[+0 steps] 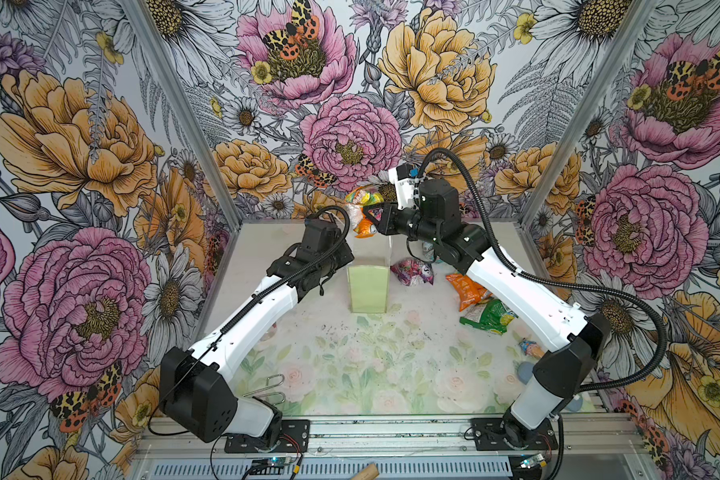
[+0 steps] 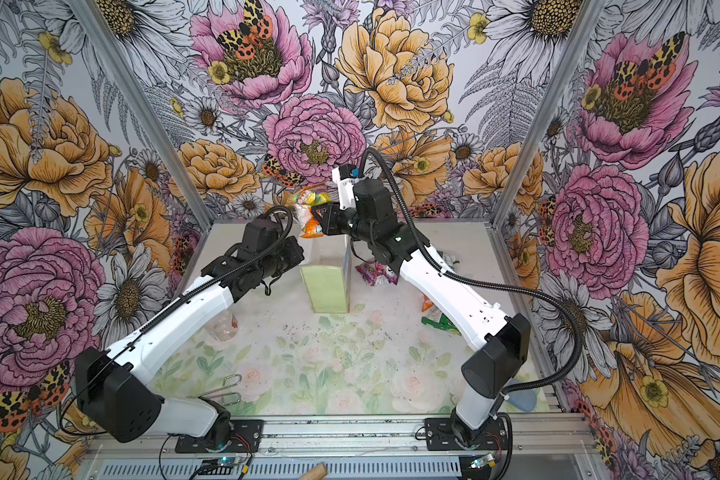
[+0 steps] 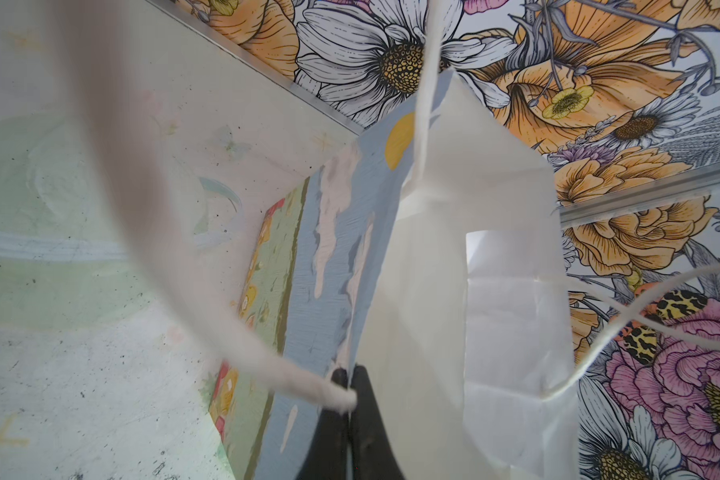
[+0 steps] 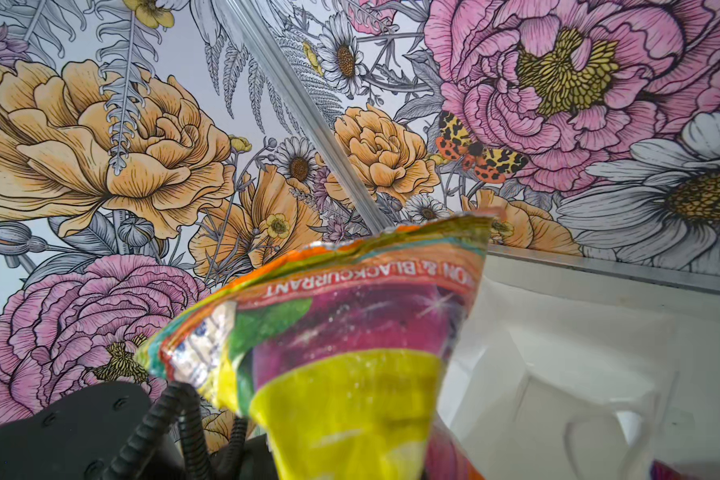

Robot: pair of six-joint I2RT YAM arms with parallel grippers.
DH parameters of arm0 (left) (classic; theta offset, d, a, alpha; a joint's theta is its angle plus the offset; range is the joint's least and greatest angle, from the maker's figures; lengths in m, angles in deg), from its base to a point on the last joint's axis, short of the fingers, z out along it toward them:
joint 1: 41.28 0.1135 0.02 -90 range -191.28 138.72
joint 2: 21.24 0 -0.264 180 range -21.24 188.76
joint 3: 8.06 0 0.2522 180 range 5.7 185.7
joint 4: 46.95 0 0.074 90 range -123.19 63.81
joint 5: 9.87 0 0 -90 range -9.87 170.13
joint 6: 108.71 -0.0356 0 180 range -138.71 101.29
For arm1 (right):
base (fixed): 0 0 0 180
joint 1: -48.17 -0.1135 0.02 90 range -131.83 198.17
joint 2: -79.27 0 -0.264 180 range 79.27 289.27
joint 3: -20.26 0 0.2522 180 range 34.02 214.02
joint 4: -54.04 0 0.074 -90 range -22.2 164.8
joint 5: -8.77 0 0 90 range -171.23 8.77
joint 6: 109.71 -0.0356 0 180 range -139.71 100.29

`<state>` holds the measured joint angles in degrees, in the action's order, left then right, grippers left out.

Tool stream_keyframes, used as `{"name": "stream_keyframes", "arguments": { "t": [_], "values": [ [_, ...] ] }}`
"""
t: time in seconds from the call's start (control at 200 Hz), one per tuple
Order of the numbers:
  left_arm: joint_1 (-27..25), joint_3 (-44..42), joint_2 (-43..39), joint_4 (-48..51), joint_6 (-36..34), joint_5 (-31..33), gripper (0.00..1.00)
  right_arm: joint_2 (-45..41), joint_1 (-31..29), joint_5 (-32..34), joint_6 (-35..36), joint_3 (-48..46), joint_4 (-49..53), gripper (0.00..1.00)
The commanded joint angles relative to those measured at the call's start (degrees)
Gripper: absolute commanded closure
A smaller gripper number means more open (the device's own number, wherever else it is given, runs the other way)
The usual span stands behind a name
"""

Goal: Place the snacks into the paper bag

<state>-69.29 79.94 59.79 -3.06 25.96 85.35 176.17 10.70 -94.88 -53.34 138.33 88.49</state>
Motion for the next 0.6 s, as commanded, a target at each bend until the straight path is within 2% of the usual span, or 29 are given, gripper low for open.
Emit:
{"name": "stream_keyframes", "arguments": {
  "t": [0.0,0.345,0.595],
  "values": [
    [-0.6,-0.7,-0.1,-1.0,0.4,1.5,1.0,-0.5,0.1,1.9,-1.2,0.8,-4.1,1.0],
    [-0.7,-0.7,0.1,-1.1,0.6,1.2,1.0,0.2,-0.2,2.9,-2.1,-2.9,-3.7,1.0],
    [-0.7,-0.8,0.1,-1.1,0.9,1.4,1.0,1.2,-1.1,7.0,-2.9,-2.7,0.7,1.0]
  ]
}}
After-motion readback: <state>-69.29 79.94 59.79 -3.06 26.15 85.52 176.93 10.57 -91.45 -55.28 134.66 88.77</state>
